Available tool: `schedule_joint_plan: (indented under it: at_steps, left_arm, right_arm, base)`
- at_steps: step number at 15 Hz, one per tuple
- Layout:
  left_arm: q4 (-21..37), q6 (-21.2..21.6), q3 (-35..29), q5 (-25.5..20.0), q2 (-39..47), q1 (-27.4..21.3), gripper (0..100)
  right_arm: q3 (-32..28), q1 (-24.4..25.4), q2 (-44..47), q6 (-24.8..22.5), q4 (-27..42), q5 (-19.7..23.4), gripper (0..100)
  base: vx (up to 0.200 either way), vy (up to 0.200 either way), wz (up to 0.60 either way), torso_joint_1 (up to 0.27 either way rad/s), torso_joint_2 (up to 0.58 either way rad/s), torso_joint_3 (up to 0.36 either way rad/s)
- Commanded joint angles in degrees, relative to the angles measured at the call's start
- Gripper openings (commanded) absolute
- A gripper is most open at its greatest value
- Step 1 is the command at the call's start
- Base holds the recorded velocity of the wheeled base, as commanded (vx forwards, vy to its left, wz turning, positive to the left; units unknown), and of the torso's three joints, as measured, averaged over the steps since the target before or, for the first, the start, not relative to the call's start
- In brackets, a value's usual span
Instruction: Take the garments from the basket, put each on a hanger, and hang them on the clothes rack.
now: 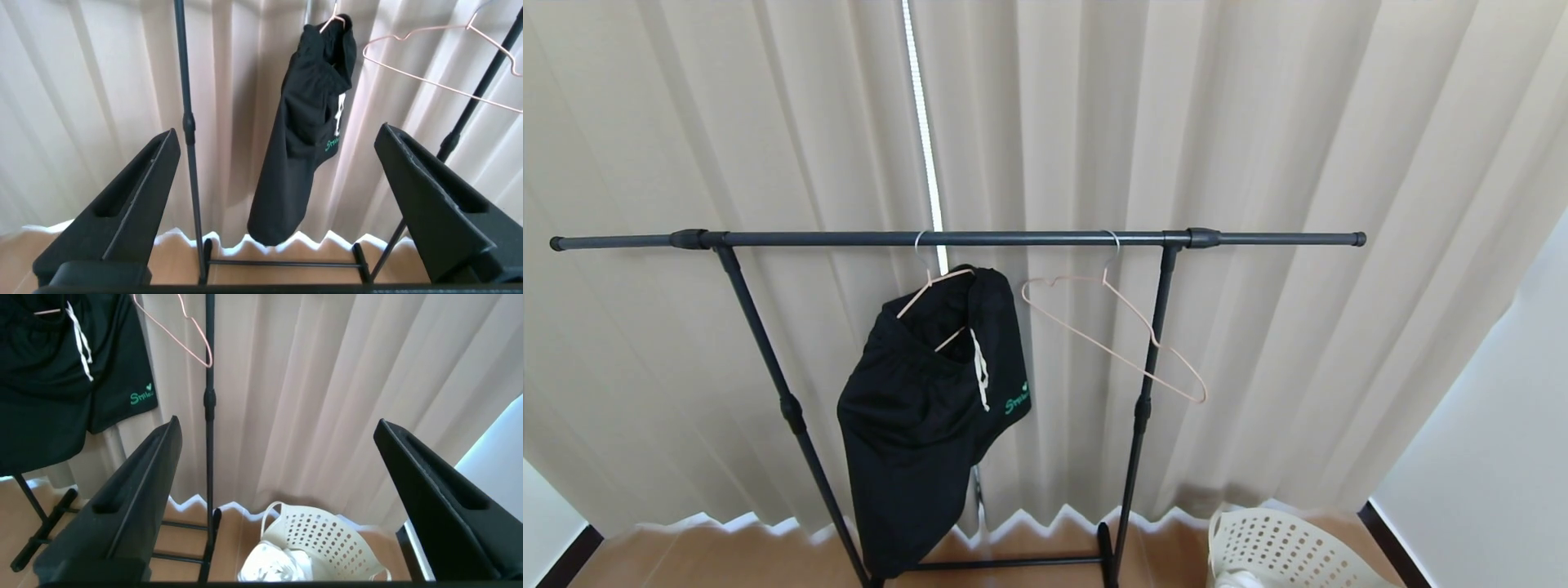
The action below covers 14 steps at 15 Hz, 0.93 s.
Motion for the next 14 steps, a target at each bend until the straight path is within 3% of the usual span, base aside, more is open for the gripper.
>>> schedule_joint_plan:
  at_steps: [1, 14]
  left_arm:
    - [-0.02, -0.11, 0.0, 0.02, 0.1, 0.04, 100]
    - [-0.02, -0.02, 0.0, 0.02, 0.1, 0.04, 100]
  right_arm:
    - [0.0, 0.0, 0.07, -0.03, -0.02, 0.02, 100]
    - [-0.09, 0.0, 0.07, -0.03, -0.02, 0.02, 100]
  base:
    - [0.0, 0.0, 0.0, -0.139, 0.33, 0.183]
    - [0.0, 0.0, 0.0, -0.149, 0.35, 0.192]
